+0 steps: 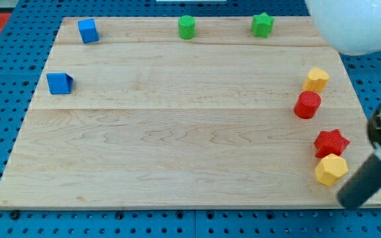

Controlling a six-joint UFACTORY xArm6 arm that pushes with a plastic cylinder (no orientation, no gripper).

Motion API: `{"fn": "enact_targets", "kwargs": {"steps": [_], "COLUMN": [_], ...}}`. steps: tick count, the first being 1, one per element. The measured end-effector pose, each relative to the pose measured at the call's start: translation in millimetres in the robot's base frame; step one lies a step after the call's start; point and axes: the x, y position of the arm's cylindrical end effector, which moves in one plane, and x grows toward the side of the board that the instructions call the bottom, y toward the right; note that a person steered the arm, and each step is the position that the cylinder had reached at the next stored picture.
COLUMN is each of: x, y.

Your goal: Nudge the red star left a bit

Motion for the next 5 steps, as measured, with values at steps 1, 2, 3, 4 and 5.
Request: {"fn": "enact_targets", "kwargs": {"steps": [1,2,3,4,5], "x": [-4,-15,-16,-17,-18], "y": [47,59,76,80,80]}}
